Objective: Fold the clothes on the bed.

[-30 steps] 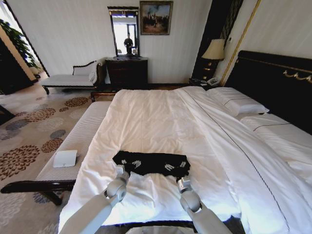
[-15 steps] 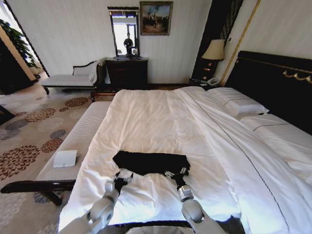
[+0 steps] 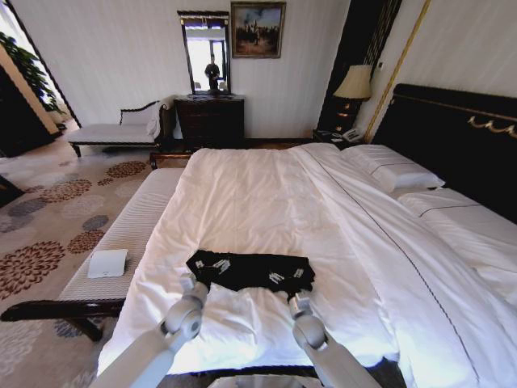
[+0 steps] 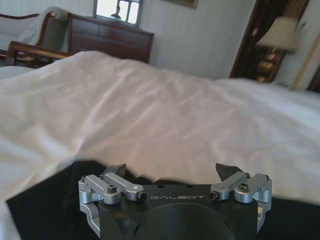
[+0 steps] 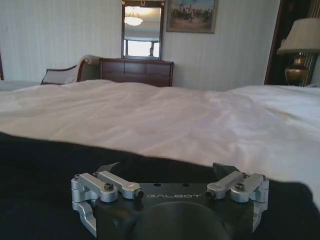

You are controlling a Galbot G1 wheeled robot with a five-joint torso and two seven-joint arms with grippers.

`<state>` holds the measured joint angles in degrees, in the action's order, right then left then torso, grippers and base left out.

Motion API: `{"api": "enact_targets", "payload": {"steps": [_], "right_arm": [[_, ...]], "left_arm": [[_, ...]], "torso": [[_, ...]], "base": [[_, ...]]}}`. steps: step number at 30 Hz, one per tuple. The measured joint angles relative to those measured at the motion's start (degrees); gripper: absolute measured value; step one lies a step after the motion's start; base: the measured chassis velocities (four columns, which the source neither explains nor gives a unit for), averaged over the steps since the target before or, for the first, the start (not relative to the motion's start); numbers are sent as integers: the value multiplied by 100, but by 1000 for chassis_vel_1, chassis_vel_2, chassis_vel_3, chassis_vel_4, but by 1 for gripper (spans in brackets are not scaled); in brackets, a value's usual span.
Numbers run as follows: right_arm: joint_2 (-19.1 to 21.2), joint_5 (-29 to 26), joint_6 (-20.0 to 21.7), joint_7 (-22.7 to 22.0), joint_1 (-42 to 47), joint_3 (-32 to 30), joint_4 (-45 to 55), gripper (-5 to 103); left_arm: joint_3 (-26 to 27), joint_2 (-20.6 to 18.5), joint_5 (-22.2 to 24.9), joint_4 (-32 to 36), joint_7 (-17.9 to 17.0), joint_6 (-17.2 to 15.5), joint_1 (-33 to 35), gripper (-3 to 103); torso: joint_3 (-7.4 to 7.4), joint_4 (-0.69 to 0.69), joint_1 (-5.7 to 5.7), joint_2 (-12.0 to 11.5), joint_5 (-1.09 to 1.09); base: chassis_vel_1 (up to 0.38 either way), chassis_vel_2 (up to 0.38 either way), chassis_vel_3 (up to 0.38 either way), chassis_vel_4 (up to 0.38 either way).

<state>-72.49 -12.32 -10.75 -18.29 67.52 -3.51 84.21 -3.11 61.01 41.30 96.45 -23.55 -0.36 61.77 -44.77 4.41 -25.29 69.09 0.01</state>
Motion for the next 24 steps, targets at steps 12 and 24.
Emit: {"api": "enact_targets", "payload": {"steps": [12,24], "right_arm": [[-86,623,-520,317,354,-918,-575,100],[67,-463,-280,304,1253,-1983,897,100]], "left_arm": [[345,289,-787,-1287,367,414,-35,100],[1082,121,-1592,-430,433,696,878,100]], "torso": [[0,1,1,0,-1],[2,2,1,0,0]], "base": [[0,0,0,0],[0,0,0,0]]}}
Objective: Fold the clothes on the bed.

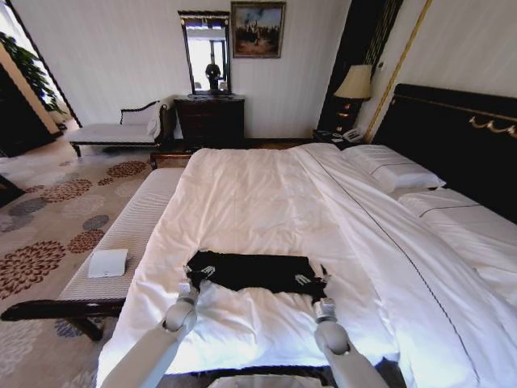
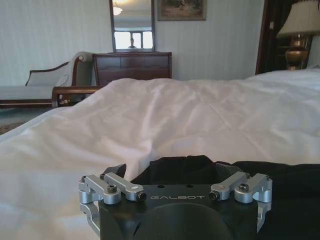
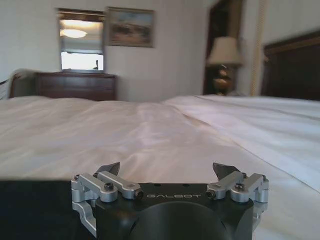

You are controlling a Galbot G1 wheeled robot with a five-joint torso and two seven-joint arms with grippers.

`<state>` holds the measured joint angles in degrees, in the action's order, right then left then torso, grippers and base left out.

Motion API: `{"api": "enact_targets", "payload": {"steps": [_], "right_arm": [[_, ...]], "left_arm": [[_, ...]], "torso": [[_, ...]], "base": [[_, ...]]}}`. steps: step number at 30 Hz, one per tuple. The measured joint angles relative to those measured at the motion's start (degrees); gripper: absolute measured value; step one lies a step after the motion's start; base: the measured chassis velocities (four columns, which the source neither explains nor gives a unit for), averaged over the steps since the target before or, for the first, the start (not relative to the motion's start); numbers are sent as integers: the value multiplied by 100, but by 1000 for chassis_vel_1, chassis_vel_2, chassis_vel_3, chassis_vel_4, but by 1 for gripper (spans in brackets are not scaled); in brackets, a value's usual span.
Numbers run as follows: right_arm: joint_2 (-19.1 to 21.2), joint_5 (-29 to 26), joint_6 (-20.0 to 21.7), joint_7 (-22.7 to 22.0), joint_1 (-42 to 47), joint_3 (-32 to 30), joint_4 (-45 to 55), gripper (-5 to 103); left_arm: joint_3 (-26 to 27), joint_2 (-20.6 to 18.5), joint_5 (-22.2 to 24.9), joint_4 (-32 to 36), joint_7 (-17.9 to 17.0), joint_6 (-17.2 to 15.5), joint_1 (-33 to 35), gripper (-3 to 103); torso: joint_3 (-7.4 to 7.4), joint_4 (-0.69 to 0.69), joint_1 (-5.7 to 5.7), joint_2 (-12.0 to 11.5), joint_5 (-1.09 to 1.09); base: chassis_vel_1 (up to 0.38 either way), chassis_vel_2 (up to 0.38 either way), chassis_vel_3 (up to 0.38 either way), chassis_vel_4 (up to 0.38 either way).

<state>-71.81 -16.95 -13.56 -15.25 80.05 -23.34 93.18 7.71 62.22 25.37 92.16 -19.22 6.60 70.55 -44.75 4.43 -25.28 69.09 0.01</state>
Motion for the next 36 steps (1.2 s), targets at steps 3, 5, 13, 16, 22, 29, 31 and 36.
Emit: {"api": "enact_targets", "payload": {"steps": [3,5,13,16,22,29,31,36], "right_arm": [[24,-442,34,127,125,-161,165,100],[74,-964,50,364,263,-356,318,100],[302,-1824,246,910,487,-705,506,100],[568,-2434,423,1394,638,-813,545,100],[1110,-3775,1114,2119,765,-890,578,100],[1327,-4495,1500,2185,535,-750,382,100],[1360,-4546,1561,2224,524,-734,374,100],[1702,-4987,1681,2802,435,-426,15,100]], "left_arm": [[293,35,-5,325,65,90,396,100],[679,61,-14,831,227,235,921,100],[1395,29,-419,1807,678,536,1954,100],[1676,64,-545,2115,894,722,2443,100],[2329,316,-380,2705,1346,1052,3657,100],[2642,563,-585,3060,1347,1361,4352,100],[2650,568,-597,3111,1347,1370,4403,100],[2646,610,-1249,3393,1121,1579,4635,100]], "torso": [[0,-1,0,0,-1],[0,-2,0,0,-2],[0,-1,0,0,-3],[0,-1,0,0,-1],[0,-2,1,1,-2],[0,-2,1,0,-2],[0,-2,1,0,-2],[0,-1,1,1,-1]], "base": [[0,0,0,0],[0,0,0,0],[0,0,0,0],[0,0,0,0],[0,0,0,0],[0,0,0,0],[0,0,0,0],[0,0,0,0]]}}
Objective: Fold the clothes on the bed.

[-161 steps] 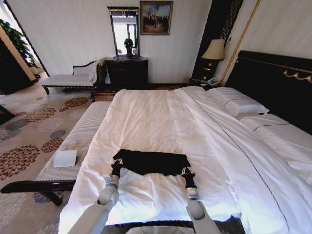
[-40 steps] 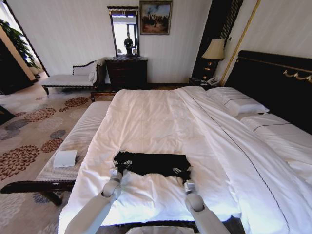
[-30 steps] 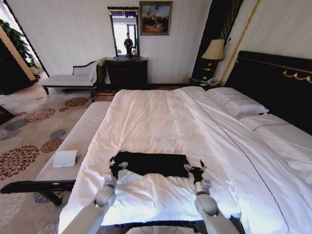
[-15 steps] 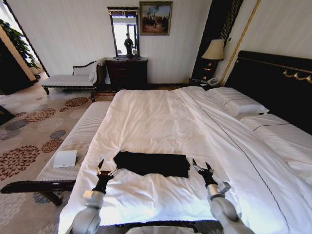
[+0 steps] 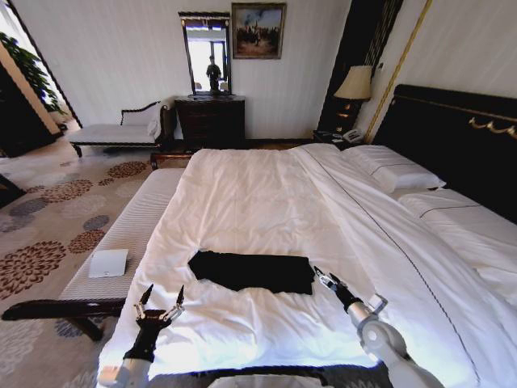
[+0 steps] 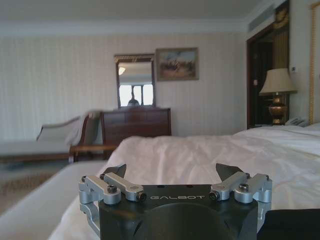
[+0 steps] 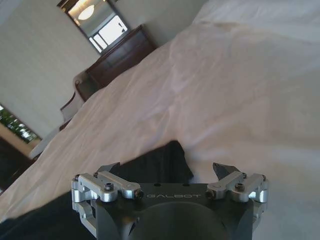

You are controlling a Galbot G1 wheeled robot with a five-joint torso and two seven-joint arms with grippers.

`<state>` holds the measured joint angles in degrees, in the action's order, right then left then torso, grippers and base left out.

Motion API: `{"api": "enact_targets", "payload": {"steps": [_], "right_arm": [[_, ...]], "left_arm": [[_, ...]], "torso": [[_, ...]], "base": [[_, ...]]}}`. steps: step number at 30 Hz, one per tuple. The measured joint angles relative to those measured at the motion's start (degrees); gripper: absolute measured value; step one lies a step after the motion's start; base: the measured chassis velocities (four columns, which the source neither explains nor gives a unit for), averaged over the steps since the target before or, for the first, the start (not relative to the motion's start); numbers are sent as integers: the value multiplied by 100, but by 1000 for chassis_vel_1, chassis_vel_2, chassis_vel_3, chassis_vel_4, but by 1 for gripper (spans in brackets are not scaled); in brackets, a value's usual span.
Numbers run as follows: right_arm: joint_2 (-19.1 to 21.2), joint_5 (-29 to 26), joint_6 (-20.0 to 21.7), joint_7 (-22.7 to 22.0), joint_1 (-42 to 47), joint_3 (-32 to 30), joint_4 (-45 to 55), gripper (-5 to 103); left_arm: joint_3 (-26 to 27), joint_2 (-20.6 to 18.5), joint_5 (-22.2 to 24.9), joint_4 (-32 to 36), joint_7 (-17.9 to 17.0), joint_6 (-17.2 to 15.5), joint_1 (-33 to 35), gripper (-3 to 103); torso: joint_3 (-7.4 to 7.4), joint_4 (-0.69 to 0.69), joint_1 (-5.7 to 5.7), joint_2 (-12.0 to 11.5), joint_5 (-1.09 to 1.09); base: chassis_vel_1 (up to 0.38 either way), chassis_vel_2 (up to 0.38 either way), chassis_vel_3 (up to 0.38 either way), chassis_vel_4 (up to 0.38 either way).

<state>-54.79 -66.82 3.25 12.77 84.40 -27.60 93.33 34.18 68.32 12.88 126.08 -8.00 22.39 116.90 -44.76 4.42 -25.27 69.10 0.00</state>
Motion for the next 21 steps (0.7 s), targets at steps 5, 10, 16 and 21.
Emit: {"api": "enact_targets", "payload": {"steps": [5,10,16,21], "right_arm": [[140,-47,345,192,-115,82,-178,100],[158,20,596,269,-258,140,-330,100],[152,40,733,270,-437,229,-444,100],[151,43,845,263,-577,304,-544,100]], "left_arm": [[-84,-4,-22,347,-73,-9,132,100],[-206,14,-61,533,-141,-35,191,100],[-245,-6,12,634,-236,-179,225,100],[-250,-12,44,643,-253,-219,232,100]], "torso": [[0,0,-1,-1,-1],[0,0,-1,-1,-1],[-1,0,-1,-1,-1],[0,0,-1,-1,0]], "base": [[0,0,0,0],[0,0,0,0],[0,0,0,0],[0,0,0,0]]}}
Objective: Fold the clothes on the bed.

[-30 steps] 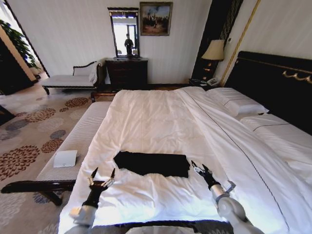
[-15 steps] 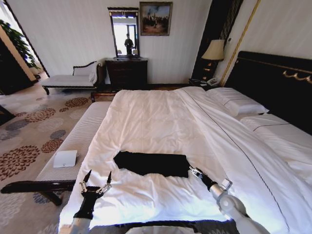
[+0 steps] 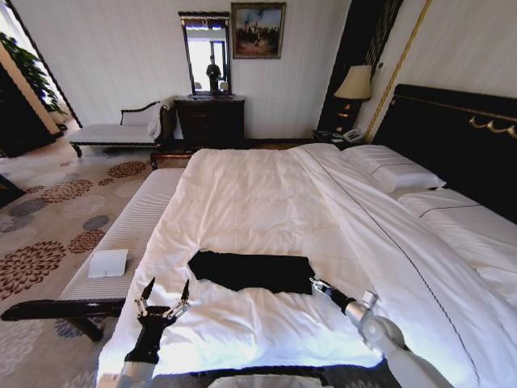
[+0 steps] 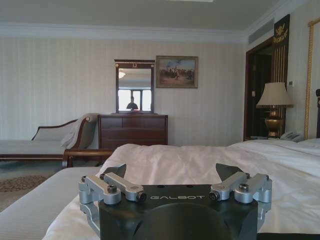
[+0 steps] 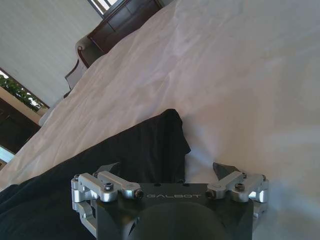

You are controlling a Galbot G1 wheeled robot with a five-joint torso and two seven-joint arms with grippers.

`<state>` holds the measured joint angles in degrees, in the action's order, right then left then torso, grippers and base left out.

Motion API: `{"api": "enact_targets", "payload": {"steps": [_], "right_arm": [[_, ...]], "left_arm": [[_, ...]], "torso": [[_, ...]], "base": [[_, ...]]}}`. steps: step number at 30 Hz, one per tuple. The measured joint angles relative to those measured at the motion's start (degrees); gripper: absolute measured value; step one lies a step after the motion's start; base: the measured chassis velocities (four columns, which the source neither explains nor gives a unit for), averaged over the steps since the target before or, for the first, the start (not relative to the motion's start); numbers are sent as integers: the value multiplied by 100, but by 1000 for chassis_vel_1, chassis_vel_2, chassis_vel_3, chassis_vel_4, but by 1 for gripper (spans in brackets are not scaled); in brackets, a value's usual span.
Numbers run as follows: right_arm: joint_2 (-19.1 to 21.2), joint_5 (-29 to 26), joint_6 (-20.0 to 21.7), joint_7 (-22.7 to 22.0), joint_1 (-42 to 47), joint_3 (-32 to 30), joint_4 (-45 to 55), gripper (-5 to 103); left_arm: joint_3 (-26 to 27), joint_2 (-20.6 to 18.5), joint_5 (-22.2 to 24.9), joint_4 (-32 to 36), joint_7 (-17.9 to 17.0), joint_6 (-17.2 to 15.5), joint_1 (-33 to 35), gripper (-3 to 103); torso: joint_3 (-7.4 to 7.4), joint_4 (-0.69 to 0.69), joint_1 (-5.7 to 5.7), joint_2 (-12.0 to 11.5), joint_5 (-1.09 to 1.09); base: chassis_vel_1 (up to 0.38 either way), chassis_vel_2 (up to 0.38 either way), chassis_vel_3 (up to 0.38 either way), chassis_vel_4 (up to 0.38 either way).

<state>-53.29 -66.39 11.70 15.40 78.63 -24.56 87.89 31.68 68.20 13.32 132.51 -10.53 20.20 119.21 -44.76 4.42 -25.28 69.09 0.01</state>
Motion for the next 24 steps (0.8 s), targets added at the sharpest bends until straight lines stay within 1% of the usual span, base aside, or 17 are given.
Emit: {"api": "enact_targets", "payload": {"steps": [6,10,17,19,20,24], "right_arm": [[11,12,72,118,-164,142,-204,100],[-44,55,104,227,-354,286,-336,100],[-123,98,128,288,-664,511,-388,100],[-161,229,134,331,-744,596,-437,100],[-221,413,141,373,-822,647,-508,100],[-306,542,166,408,-870,675,-567,100]], "left_arm": [[-2,-2,7,-1,-2,-4,-4,100],[-3,-4,10,-7,-2,-6,-7,100],[-4,-5,13,-12,-2,-8,-9,100],[-4,-6,14,-14,-2,-8,-10,100],[-4,-6,14,-15,-2,-8,-10,100],[-4,-6,15,-17,-2,-9,-11,100]], "torso": [[0,0,0,0,0],[0,1,0,0,0],[0,-1,-1,0,0],[0,0,0,0,-1],[0,0,0,0,0],[0,0,0,0,0]], "base": [[0,0,0,0],[0,0,0,0],[0,0,0,0],[0,0,0,0],[0,0,0,0],[0,0,0,0]]}}
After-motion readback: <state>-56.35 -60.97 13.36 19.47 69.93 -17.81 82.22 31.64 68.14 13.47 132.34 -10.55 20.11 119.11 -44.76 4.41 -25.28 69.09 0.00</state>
